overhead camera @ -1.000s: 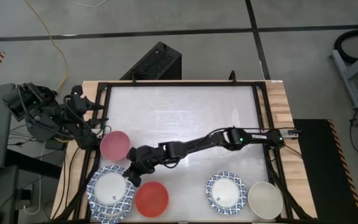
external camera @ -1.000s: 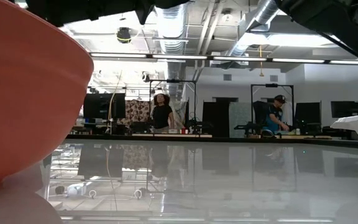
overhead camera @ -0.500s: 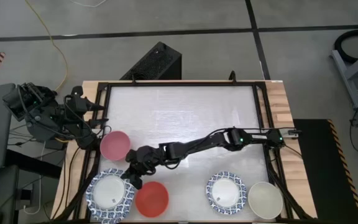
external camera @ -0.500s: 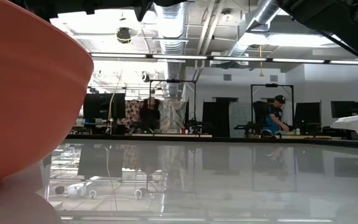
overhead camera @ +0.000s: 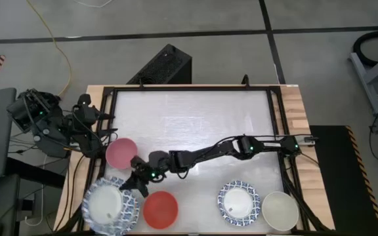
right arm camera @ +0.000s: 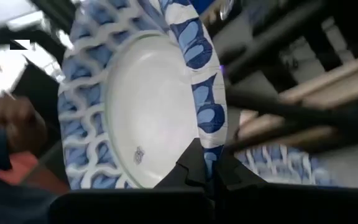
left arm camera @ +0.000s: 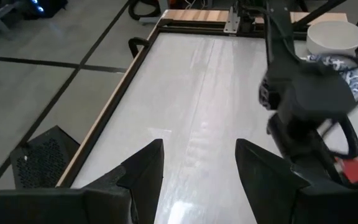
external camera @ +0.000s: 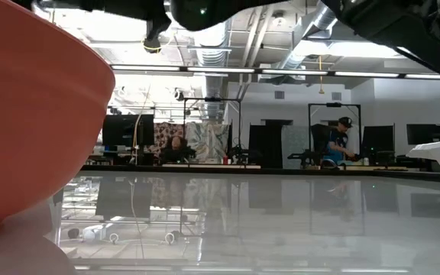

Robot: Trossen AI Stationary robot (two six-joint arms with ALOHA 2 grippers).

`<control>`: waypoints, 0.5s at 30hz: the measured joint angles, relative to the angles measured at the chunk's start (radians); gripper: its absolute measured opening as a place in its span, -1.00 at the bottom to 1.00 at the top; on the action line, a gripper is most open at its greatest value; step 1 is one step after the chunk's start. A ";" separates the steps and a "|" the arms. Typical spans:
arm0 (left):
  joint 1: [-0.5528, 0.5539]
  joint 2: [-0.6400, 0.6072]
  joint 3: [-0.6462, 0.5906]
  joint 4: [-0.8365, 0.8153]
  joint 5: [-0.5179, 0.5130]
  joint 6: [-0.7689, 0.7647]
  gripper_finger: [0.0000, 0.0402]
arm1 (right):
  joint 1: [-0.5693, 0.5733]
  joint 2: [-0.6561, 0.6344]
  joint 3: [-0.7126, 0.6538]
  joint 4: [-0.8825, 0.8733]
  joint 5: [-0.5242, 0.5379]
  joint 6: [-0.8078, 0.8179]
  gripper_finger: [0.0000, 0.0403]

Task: Nest bowls inside each other by size order
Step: Stack the white bowl onto the stacked white bowls

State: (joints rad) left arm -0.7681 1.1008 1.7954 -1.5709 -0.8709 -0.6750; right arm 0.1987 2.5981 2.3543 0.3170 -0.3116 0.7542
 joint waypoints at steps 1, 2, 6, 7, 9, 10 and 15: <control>0.000 0.002 0.000 0.000 0.003 0.001 -0.06 | -0.001 -0.001 0.000 0.037 0.005 -0.006 -0.96; 0.000 0.003 0.000 0.000 0.004 0.000 -0.06 | 0.000 -0.001 0.003 0.043 0.005 -0.019 -0.96; 0.000 0.005 0.000 0.000 0.007 0.004 -0.06 | 0.021 0.015 0.003 0.037 0.026 -0.037 -0.96; 0.000 0.005 0.000 0.000 0.007 0.004 -0.06 | 0.027 0.024 0.003 0.033 0.024 -0.033 -0.96; 0.000 0.005 0.000 0.000 0.002 0.009 -0.06 | 0.035 0.033 -0.001 0.002 0.019 -0.016 -0.96; 0.000 0.005 0.000 0.000 -0.004 0.012 -0.06 | 0.038 0.045 0.000 0.002 0.020 -0.016 -0.96; 0.000 0.005 0.000 0.000 -0.007 0.028 -0.06 | 0.032 0.065 0.002 0.029 0.001 0.056 -0.96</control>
State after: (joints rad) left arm -0.7681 1.1057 1.7954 -1.5711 -0.8777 -0.6468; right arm 0.2303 2.6628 2.3564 0.3458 -0.3103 0.8100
